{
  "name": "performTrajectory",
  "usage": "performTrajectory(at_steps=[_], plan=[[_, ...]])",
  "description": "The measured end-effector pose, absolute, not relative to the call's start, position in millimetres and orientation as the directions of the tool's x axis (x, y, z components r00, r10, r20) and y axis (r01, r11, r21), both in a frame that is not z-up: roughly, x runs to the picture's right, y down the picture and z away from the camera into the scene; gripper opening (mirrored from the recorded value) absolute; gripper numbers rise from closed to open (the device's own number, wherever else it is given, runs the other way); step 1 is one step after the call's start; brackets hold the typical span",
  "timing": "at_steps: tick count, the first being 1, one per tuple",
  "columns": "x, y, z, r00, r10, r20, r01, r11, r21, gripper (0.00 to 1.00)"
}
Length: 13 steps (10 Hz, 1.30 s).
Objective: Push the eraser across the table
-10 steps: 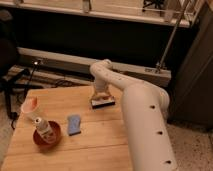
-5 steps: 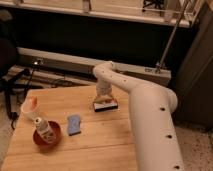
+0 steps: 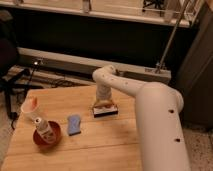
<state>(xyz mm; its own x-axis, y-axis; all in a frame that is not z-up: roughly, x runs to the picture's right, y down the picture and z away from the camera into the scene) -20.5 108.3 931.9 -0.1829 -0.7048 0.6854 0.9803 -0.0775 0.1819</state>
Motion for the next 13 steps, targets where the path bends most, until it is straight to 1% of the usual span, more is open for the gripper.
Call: performTrajectory(at_steps=[6, 9, 11, 13], plan=[[-19, 144, 890, -0.142, -0.672, 0.727, 0.988, -0.052, 0.145, 0.8], [-12, 179, 871, -0.087, -0.638, 0.765, 0.995, -0.01, 0.104, 0.8], [-11, 196, 863, -0.056, -0.627, 0.777, 0.997, 0.013, 0.082, 0.8], [-14, 206, 847, -0.025, -0.627, 0.779, 0.997, 0.043, 0.067, 0.8]])
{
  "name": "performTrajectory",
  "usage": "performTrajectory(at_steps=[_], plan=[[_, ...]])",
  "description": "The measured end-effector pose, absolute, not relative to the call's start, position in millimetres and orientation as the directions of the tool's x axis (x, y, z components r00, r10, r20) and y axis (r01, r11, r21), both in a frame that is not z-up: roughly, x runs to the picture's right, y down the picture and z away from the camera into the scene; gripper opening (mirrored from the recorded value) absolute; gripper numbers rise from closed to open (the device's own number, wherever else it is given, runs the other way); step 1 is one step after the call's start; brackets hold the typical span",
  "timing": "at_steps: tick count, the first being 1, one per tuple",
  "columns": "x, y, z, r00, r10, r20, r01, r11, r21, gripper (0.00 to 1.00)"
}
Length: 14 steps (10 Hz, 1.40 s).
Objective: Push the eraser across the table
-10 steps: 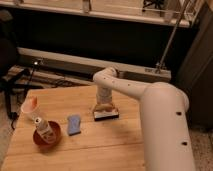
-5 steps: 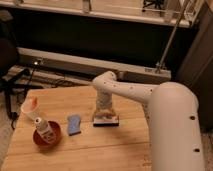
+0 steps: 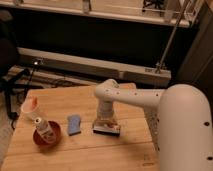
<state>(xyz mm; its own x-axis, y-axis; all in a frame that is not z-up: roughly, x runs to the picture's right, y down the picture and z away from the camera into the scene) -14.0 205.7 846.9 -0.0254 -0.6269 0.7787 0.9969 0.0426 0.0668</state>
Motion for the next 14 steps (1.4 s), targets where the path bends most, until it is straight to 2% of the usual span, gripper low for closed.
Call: performTrajectory(at_steps=[7, 9, 11, 14], plan=[[-21, 254, 787, 0.088, -0.561, 0.823, 0.987, 0.163, 0.005, 0.8], [-25, 252, 785, 0.111, -0.572, 0.813, 0.981, 0.192, 0.001, 0.8], [-17, 229, 794, 0.151, -0.625, 0.766, 0.976, 0.216, -0.016, 0.79], [27, 203, 796, 0.197, -0.685, 0.701, 0.978, 0.191, -0.089, 0.53]])
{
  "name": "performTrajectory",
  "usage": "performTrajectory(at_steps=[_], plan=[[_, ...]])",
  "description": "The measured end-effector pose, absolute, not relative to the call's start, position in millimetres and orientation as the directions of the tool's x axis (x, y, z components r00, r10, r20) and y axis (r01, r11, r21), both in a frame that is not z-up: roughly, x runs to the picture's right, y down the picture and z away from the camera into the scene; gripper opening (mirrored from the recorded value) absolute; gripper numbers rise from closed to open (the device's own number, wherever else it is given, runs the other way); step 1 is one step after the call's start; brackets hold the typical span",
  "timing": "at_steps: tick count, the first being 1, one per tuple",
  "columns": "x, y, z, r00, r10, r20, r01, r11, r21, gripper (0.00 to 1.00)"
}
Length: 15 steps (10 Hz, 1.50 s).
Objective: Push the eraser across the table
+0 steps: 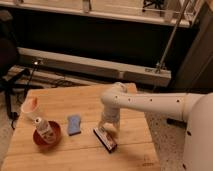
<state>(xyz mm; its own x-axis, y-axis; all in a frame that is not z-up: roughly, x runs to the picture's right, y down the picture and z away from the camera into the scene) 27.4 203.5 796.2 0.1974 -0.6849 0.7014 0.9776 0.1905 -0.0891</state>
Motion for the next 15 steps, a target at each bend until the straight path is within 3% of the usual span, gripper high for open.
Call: performTrajectory(at_steps=[3, 5, 11, 15], plan=[[75, 206, 779, 0.179, -0.704, 0.687, 0.983, 0.096, -0.157, 0.23], [80, 207, 778, 0.091, -0.728, 0.679, 0.992, 0.006, -0.127, 0.03], [33, 210, 826, -0.172, -0.811, 0.56, 0.985, -0.14, 0.099, 0.0], [2, 226, 825, -0.342, -0.758, 0.556, 0.939, -0.254, 0.232, 0.0]])
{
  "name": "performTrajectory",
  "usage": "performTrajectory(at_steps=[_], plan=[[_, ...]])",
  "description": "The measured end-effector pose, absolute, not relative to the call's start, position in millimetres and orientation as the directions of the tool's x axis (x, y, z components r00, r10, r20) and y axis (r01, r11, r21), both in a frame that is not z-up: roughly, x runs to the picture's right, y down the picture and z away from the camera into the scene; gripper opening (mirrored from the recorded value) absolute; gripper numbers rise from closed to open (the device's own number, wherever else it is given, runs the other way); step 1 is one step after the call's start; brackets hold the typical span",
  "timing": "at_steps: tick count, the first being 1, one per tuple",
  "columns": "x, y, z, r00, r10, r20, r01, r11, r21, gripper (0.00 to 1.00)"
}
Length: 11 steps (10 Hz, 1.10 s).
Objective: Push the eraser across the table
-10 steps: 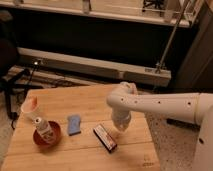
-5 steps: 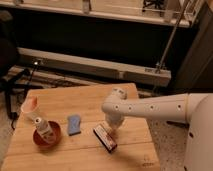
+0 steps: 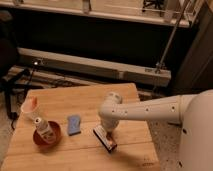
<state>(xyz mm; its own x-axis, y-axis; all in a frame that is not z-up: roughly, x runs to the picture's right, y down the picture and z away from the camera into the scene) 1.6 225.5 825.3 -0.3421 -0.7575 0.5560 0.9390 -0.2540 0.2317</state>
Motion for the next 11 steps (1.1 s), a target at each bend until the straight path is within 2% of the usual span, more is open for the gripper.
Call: performTrajectory(at_steps=[5, 7, 10, 11], plan=[[-79, 201, 811, -0.446, -0.733, 0.514, 0.875, -0.237, 0.421, 0.0], [-72, 189, 817, -0.425, -0.735, 0.528, 0.89, -0.234, 0.391, 0.0], [-1, 174, 830, -0.311, -0.77, 0.556, 0.95, -0.232, 0.21, 0.0], [7, 180, 826, -0.303, -0.766, 0.568, 0.953, -0.233, 0.193, 0.0]])
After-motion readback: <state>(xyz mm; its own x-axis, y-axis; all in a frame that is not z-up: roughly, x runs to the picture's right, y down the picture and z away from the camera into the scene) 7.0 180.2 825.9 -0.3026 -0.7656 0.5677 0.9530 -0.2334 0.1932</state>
